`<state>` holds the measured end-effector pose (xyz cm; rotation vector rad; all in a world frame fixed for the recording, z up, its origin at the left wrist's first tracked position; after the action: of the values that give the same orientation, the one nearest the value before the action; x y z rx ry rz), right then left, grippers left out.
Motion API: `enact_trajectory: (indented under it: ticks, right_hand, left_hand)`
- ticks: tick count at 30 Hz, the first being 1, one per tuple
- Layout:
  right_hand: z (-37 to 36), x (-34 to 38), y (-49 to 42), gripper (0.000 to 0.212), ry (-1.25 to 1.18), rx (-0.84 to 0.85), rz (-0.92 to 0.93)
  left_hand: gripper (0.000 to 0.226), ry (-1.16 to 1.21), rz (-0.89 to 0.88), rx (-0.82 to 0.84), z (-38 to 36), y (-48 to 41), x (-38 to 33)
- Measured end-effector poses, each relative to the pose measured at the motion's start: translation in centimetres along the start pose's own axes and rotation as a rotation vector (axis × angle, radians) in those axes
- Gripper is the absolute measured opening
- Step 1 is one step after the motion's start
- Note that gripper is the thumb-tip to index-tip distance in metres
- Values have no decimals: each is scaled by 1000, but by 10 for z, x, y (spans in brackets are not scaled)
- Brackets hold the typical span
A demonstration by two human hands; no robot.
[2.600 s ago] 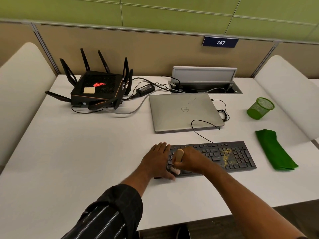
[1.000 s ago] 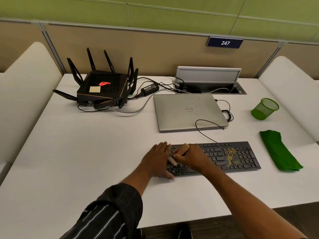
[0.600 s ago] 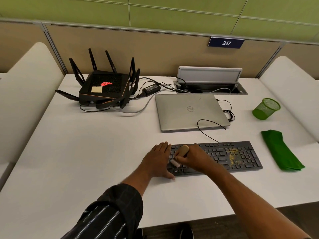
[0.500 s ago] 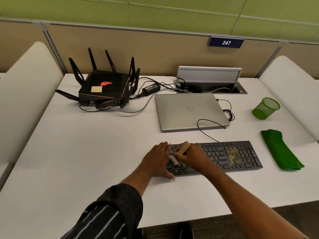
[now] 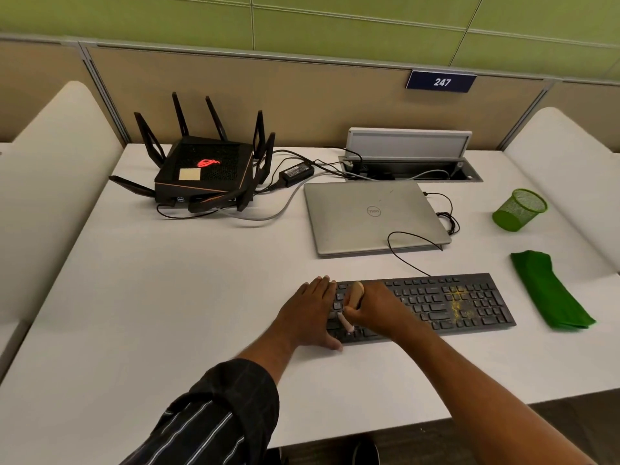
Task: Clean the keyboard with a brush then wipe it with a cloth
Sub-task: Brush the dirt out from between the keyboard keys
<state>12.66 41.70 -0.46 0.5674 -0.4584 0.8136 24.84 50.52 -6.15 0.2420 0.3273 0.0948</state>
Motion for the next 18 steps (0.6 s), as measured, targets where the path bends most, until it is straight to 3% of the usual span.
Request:
enact_trajectory:
  ticks: [3, 8, 14, 18]
  right_hand:
    - [-2, 2, -1, 6, 75, 77, 8]
    - [5, 9, -6, 6, 76, -2, 58]
    - [-4, 14, -13, 14, 256, 199, 174]
    - [0, 19, -14, 15, 235, 181, 212]
  left_hand:
    - [134, 6, -7, 5, -1, 0, 4]
    - [135, 0, -9, 15, -2, 2, 9]
    - [136, 36, -37, 33, -3, 2, 15]
    - [136, 52, -45, 41, -3, 0, 18]
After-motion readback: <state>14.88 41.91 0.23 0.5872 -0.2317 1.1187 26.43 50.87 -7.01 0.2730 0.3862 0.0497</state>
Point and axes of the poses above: each hand's wrist, its own y-axis away from the middle knuckle, its own z-axis out of the back of the hand, x = y × z, the point moved 3 cm from there along -y, towards the middle knuckle, and after that the axes turned 3 degrees about x, right-handed, at the moved point
